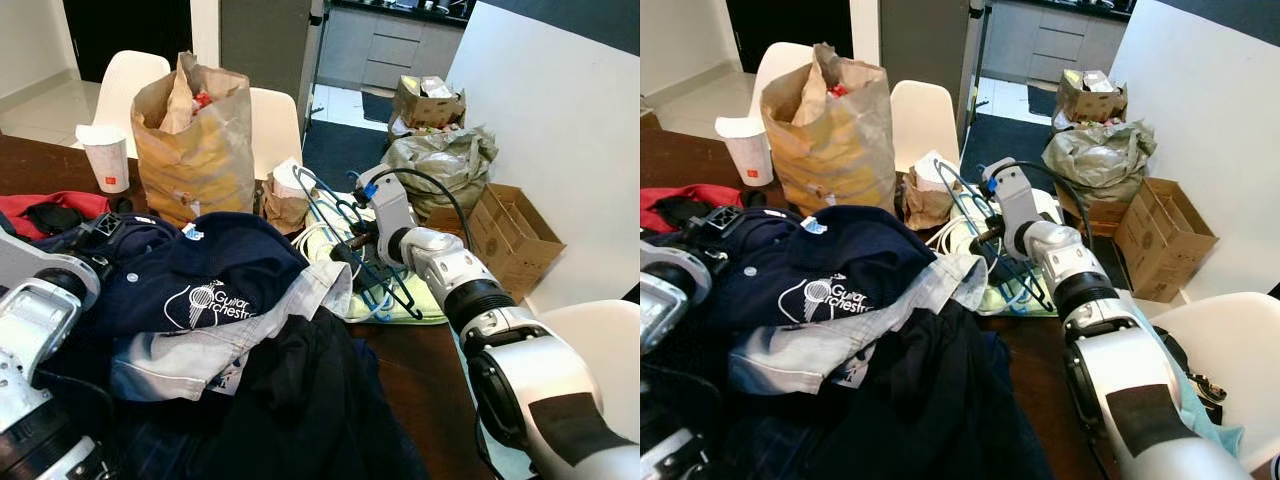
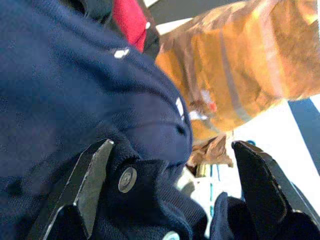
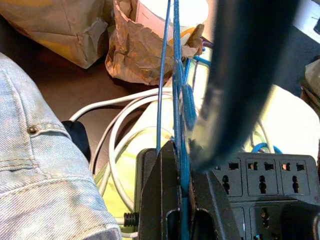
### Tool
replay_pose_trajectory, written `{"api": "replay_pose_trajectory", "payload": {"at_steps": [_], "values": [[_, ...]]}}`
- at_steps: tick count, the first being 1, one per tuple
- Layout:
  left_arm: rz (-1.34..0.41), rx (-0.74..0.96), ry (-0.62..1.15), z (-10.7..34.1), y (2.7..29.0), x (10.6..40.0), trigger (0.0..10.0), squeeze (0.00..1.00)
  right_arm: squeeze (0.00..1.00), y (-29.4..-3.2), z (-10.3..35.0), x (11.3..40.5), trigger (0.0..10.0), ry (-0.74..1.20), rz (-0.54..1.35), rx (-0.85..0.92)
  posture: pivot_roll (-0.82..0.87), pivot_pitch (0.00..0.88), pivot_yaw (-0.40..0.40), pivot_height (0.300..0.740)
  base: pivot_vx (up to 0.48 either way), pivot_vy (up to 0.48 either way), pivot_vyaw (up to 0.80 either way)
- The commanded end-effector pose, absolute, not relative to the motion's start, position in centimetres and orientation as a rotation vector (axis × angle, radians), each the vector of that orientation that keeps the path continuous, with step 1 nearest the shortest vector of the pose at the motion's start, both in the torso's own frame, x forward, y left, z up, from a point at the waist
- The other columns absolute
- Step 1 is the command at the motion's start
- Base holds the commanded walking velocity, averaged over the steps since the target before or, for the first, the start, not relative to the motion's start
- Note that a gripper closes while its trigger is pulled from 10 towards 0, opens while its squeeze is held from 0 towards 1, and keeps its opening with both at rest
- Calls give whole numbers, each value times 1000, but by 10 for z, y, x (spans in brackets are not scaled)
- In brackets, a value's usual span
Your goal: Hang hanger
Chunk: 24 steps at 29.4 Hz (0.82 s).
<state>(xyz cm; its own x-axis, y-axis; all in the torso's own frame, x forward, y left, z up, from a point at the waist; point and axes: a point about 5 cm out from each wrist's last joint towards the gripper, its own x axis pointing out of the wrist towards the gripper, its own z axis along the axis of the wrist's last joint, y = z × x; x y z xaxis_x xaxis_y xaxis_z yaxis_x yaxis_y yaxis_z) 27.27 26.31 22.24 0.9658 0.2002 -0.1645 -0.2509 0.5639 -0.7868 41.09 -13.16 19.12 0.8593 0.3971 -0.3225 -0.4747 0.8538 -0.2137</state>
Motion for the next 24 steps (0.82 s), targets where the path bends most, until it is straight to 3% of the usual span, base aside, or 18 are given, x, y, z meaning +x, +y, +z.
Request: {"api": "replay_pose_trajectory", "payload": {"at_steps": [1, 9, 10, 11, 12, 24], "values": [[258, -952, 89, 218, 256, 271, 10000, 0, 0, -141, 188, 411, 10000, 312, 437, -304, 155, 0, -151, 740, 0, 0, 0], [295, -1017, 104, 208, 246, 254, 10000, 0, 0, -144, 191, 412, 10000, 316, 418, -310, 169, 0, -154, 740, 0, 0, 0], [302, -1029, 107, 207, 245, 252, 8627, 0, 0, -144, 192, 412, 10000, 315, 415, -311, 170, 0, -154, 740, 0, 0, 0], [302, -1029, 107, 207, 245, 252, 8627, 0, 0, -144, 192, 412, 10000, 315, 415, -311, 170, 0, -154, 740, 0, 0, 0], [313, -1041, 106, 206, 244, 250, 0, 0, 0, -144, 193, 412, 10000, 315, 413, -311, 171, 0, -154, 740, 0, 0, 0], [358, -1075, 111, 203, 246, 243, 0, 0, 0, -149, 195, 413, 10000, 318, 395, -322, 165, 0, -153, 740, 0, 0, 0]]}}
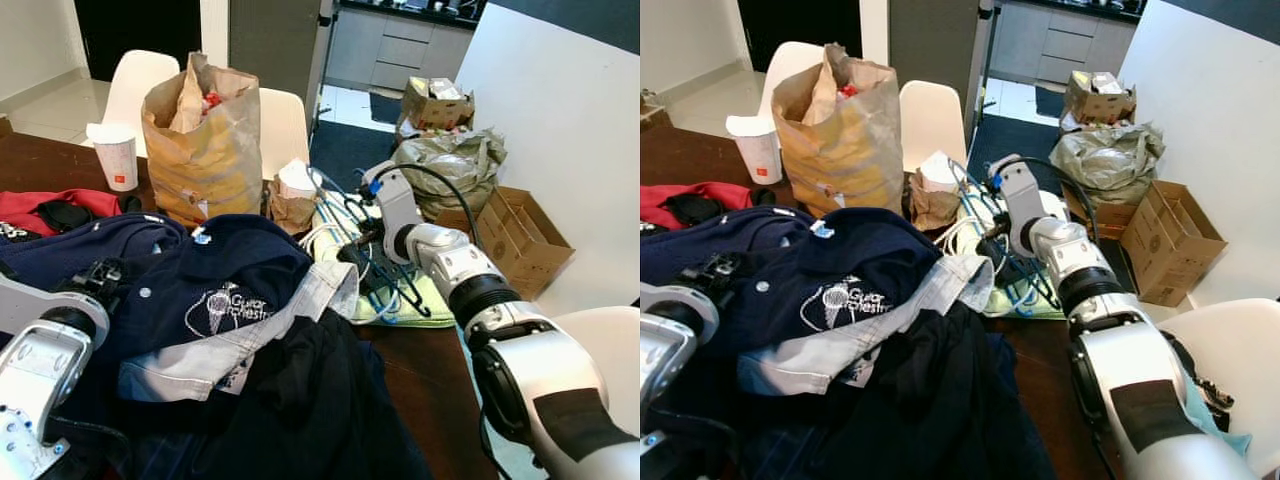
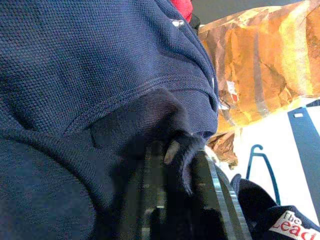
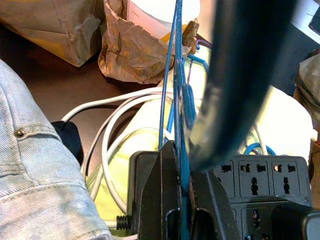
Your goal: Hang hanger
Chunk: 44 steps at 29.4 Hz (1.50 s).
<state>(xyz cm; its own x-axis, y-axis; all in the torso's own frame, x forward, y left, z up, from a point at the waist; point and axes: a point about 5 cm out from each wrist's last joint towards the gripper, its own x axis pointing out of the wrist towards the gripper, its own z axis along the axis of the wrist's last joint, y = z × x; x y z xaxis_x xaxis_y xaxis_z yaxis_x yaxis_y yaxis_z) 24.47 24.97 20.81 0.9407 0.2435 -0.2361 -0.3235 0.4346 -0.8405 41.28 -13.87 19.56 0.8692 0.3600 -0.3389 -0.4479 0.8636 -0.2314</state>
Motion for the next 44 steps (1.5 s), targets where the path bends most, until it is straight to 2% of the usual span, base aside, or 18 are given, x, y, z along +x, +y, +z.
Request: {"api": "replay_pose_trajectory", "payload": {"at_steps": [1, 6, 9, 11, 12, 14, 15, 16, 17, 20, 21, 22, 23, 26, 27, 29, 35, 44], "values": [[358, -1075, 111, 203, 246, 243, 0, 0, 0, -149, 195, 413, 10000, 318, 395, -322, 165, 0, -153, 740, 0, 0, 0], [367, -1082, 112, 203, 247, 242, 0, 0, 0, -149, 195, 413, 10000, 319, 393, -326, 164, 0, -154, 740, 0, 0, 0], [397, -1070, 41, 213, 255, 244, 0, 0, 0, -149, 196, 413, 10000, 319, 393, -329, 165, 0, -157, 740, 0, 0, 0], [368, -927, -98, 240, 260, 248, 0, 0, 0, -147, 198, 414, 10000, 312, 394, -318, 162, 0, -157, 740, 0, 0, 0], [368, -927, -98, 240, 260, 248, 0, 0, 0, -147, 198, 414, 10000, 312, 394, -318, 162, 0, -157, 740, 0, 0, 0], [247, -659, -257, 282, 249, 250, 0, 0, 0, -145, 202, 415, 10000, 286, 399, -285, 159, 0, -157, 740, 0, 0, 0], [247, -659, -257, 282, 249, 250, 0, 0, 0, -145, 202, 415, 10000, 286, 399, -285, 159, 0, -157, 740, 0, 0, 0], [120, -531, -340, 309, 229, 251, 0, 0, 0, -143, 206, 416, 10000, 266, 408, -240, 157, 0, -156, 740, 0, 0, 0], [-67, -371, -444, 345, 198, 250, 0, 0, 0, -137, 215, 417, 10000, 228, 438, -135, 155, 0, -150, 740, 0, 0, 0], [-67, -371, -444, 345, 198, 250, 0, 0, 0, -137, 215, 417, 10000, 228, 438, -135, 155, 0, -150, 740, 0, 0, 0], [-130, -319, -476, 357, 187, 248, 0, 0, 0, -134, 219, 417, 10000, 209, 456, -85, 155, 0, -150, 740, 0, 0, 0], [-187, -267, -505, 368, 179, 248, 2980, 0, 0, -128, 228, 418, 10000, 175, 496, -10, 153, 0, -140, 740, 0, 0, 0], [-256, -219, -530, 380, 171, 248, 7804, 0, 0, -123, 235, 418, 10000, 141, 533, 47, 151, 0, -137, 740, 0, 0, 0], [-313, -192, -546, 387, 164, 247, 7804, 0, 0, -119, 242, 418, 10000, 111, 570, 94, 148, 0, -130, 740, 0, 0, 0], [-375, -168, -557, 394, 157, 245, 10000, 0, 0, -115, 250, 417, 10000, 69, 611, 142, 148, 0, -127, 740, 0, 0, 0], [-474, -145, -549, 397, 143, 243, 10000, 0, 0, -113, 264, 416, 10000, -11, 660, 251, 145, 0, -121, 740, 0, 0, 0], [-604, -125, -552, 392, 126, 241, 10000, 0, 0, -112, 287, 411, 10000, -143, 792, 405, 143, 0, -115, 740, -139, 0, 0], [-655, -111, -589, 400, 126, 240, 10000, 0, 0, -118, 300, 404, 10000, -244, 889, 531, 143, 0, -106, 740, -330, 0, 0]]}}
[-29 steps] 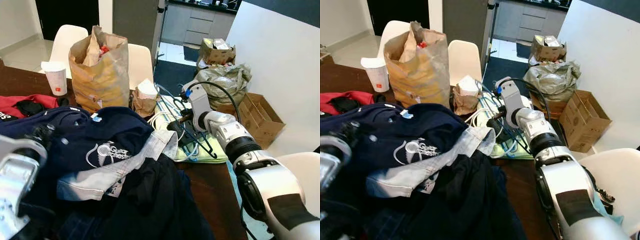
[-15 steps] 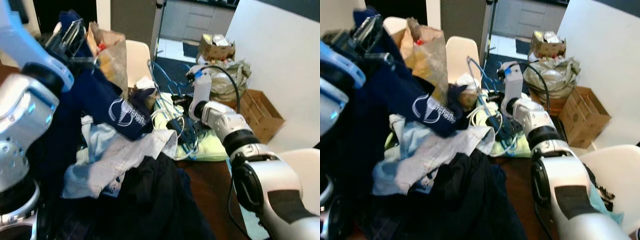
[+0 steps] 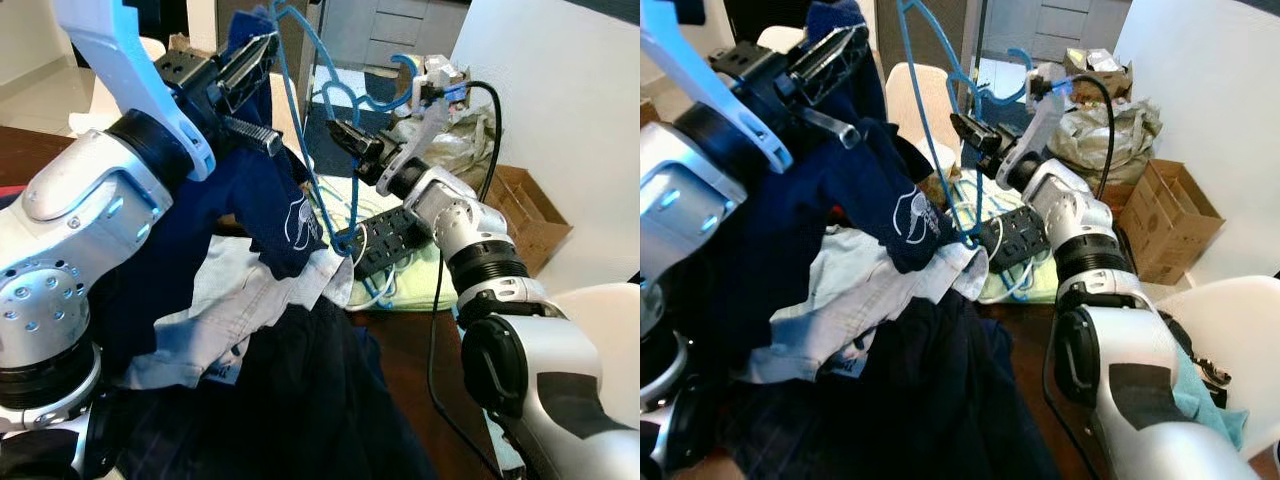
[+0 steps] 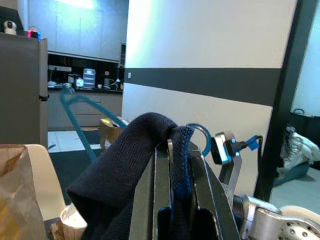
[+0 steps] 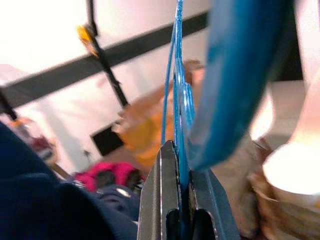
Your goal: Hang hanger
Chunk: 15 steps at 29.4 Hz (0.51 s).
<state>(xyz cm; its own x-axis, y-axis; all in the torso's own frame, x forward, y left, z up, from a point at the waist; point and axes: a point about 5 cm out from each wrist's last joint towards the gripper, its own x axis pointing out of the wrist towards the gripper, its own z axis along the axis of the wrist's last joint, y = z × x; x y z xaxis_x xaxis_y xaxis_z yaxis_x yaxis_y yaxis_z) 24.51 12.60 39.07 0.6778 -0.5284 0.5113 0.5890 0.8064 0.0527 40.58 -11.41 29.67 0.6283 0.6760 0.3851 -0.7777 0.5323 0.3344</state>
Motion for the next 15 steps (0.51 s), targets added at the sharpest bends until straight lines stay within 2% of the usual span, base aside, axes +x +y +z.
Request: {"api": "replay_pose_trajectory", "payload": {"at_steps": [1, 15], "values": [[-647, -113, -590, 401, 129, 242, 10000, 0, 0, -119, 299, 404, 10000, -248, 896, 528, 139, 0, -104, 740, -349, 0, 0], [-635, -132, -608, 404, 130, 245, 10000, 0, 0, -112, 292, 394, 10000, -258, 991, 480, 127, 0, -100, 740, -344, 0, 0]]}}
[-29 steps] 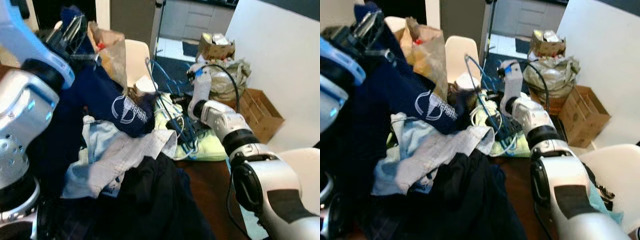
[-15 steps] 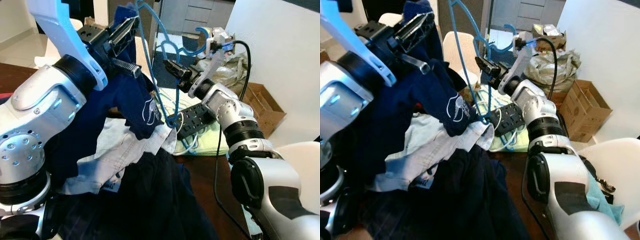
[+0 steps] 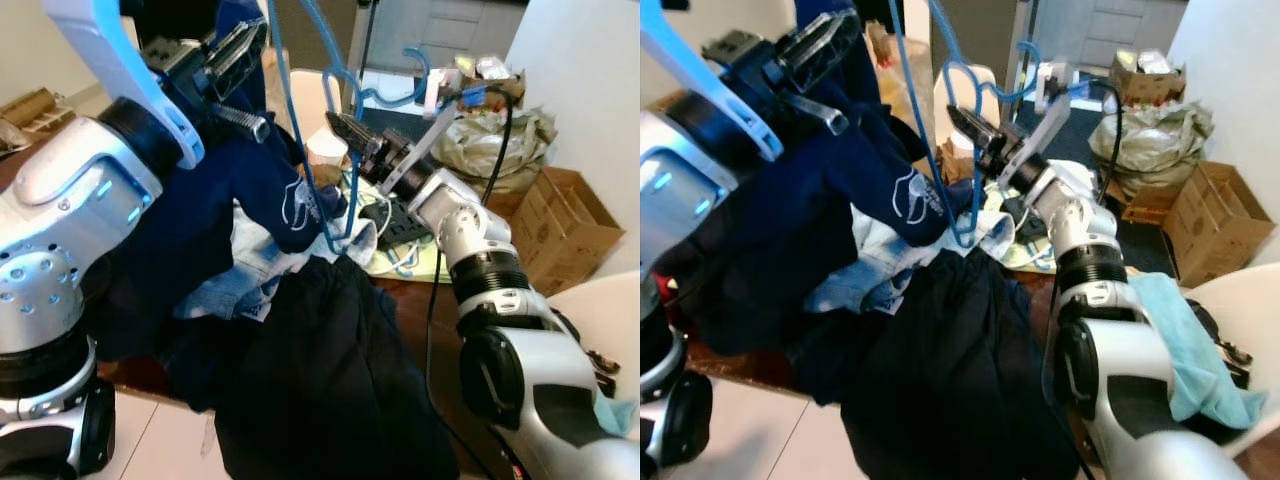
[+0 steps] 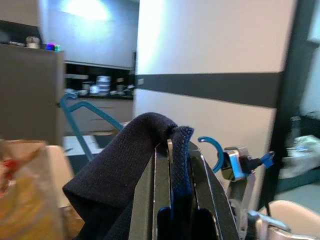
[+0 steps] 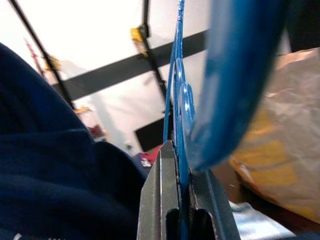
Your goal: Hang hanger
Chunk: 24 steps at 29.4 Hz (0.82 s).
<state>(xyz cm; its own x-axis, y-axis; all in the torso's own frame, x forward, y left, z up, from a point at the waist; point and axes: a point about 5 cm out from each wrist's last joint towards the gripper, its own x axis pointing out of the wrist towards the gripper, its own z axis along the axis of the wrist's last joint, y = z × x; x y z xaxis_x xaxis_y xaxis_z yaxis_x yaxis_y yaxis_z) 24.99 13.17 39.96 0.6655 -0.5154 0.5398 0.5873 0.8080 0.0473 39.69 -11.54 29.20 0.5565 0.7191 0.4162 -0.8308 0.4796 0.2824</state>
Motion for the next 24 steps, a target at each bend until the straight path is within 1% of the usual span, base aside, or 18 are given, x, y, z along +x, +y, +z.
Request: {"api": "replay_pose_trajectory", "payload": {"at_steps": [1, 3, 9, 17, 19, 24], "values": [[-635, -132, -608, 404, 130, 245, 10000, 0, 0, -112, 292, 394, 10000, -258, 991, 480, 127, 0, -100, 740, -337, 0, 0], [-641, -136, -614, 403, 129, 244, 10000, 0, 0, -108, 286, 390, 10000, -242, 1024, 455, 124, 0, -98, 740, -334, 0, 0], [-649, -140, -616, 403, 128, 244, 10000, 0, 0, -106, 282, 387, 10000, -234, 1040, 446, 123, 0, -96, 740, -333, 0, 0], [-672, -147, -609, 400, 127, 244, 10000, 0, 0, -107, 276, 386, 10000, -215, 1035, 427, 117, 0, -89, 740, -332, 0, 0], [-692, -158, -600, 398, 125, 243, 10000, 0, 0, -110, 269, 380, 10000, -202, 1055, 414, 110, 0, -83, 740, -330, 0, 0], [-697, -164, -594, 396, 125, 245, 10000, 0, 0, -111, 267, 376, 10000, -203, 1071, 411, 108, 0, -82, 740, -332, 0, 0]]}}
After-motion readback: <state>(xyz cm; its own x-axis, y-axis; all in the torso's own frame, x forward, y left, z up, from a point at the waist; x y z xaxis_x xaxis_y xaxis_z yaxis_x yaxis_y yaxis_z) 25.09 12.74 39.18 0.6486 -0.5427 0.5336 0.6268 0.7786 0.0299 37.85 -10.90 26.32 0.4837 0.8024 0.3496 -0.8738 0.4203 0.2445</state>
